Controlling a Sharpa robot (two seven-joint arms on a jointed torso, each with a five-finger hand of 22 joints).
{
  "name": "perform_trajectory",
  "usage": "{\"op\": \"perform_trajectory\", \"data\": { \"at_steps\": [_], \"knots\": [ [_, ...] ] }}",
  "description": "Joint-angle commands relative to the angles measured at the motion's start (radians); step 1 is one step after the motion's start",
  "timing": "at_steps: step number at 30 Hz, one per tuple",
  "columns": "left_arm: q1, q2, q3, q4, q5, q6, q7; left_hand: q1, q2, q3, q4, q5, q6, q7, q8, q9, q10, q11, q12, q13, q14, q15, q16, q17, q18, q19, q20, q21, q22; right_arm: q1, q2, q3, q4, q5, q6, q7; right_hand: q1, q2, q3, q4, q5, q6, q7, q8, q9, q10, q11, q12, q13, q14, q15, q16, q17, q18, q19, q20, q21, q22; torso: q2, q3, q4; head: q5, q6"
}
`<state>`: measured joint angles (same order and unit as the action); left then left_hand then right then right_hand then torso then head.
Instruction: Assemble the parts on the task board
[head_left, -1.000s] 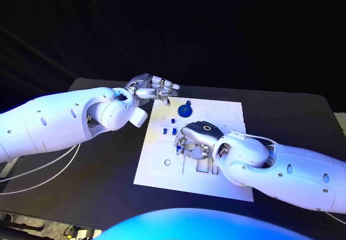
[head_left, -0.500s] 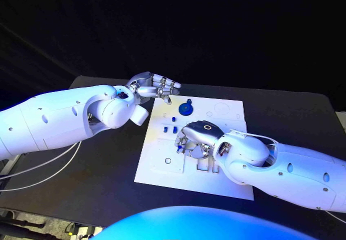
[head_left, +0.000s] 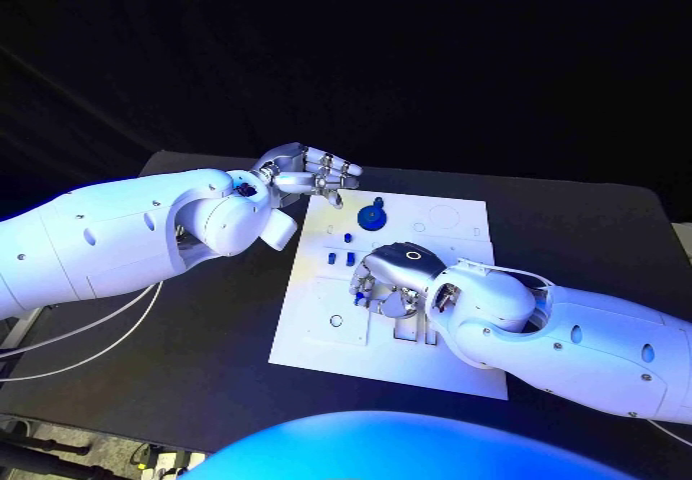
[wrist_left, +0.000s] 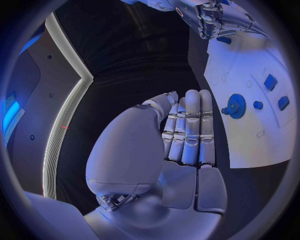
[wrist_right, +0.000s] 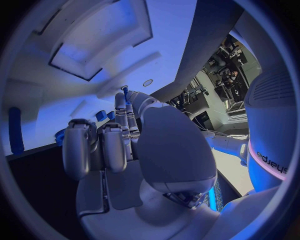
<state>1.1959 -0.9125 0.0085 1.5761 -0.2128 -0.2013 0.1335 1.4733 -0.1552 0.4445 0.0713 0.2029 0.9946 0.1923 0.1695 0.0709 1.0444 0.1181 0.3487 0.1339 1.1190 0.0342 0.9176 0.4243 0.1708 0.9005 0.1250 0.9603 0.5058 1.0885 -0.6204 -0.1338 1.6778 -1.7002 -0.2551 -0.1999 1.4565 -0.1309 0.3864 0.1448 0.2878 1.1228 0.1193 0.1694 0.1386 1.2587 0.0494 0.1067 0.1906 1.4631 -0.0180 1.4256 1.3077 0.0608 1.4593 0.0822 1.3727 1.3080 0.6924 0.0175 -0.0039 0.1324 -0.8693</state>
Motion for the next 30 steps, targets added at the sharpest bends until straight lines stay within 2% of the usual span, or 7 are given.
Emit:
{"op": "perform_trajectory", "data": {
  "at_steps": [1, 30],
  "knots": [
    [0.001, 0.001, 0.001, 0.002, -0.004, 0.016, 0.000, -0.004, 0.006, -0.001, -0.004, -0.001, -0.007, 0.002, -0.006, -0.001, -0.005, 0.000, 0.005, -0.001, -0.006, 0.003, -0.004, -0.001, 0.013, -0.005, 0.001, -0.004, -0.001, -0.003, 0.005, 0.000, -0.002, -0.016, 0.016, 0.001, -0.011, 0.002, 0.004, -0.001, 0.002, 0.005, 0.000, 0.007, 0.001, 0.006, 0.003, -0.004, -0.001, 0.060, -0.005, 0.003, 0.027, -0.013, 0.004, 0.001, -0.001, 0.152, 0.000, 0.0000, -0.0006, 0.003, 0.000],
    [0.001, 0.000, 0.001, 0.003, -0.004, 0.025, -0.008, -0.004, 0.007, -0.001, -0.004, -0.001, -0.007, 0.002, -0.006, -0.001, -0.006, 0.000, 0.006, -0.001, -0.005, 0.003, -0.004, -0.001, 0.013, -0.005, 0.002, -0.004, -0.001, -0.007, 0.021, -0.002, -0.012, -0.046, 0.099, -0.047, -0.033, -0.004, 0.004, -0.006, -0.007, 0.003, 0.002, 0.003, 0.003, 0.007, 0.005, -0.010, -0.002, 0.059, -0.003, 0.001, 0.023, -0.011, -0.002, 0.003, -0.010, 0.149, 0.000, -0.0010, 0.0008, 0.002, -0.002]
  ]
}}
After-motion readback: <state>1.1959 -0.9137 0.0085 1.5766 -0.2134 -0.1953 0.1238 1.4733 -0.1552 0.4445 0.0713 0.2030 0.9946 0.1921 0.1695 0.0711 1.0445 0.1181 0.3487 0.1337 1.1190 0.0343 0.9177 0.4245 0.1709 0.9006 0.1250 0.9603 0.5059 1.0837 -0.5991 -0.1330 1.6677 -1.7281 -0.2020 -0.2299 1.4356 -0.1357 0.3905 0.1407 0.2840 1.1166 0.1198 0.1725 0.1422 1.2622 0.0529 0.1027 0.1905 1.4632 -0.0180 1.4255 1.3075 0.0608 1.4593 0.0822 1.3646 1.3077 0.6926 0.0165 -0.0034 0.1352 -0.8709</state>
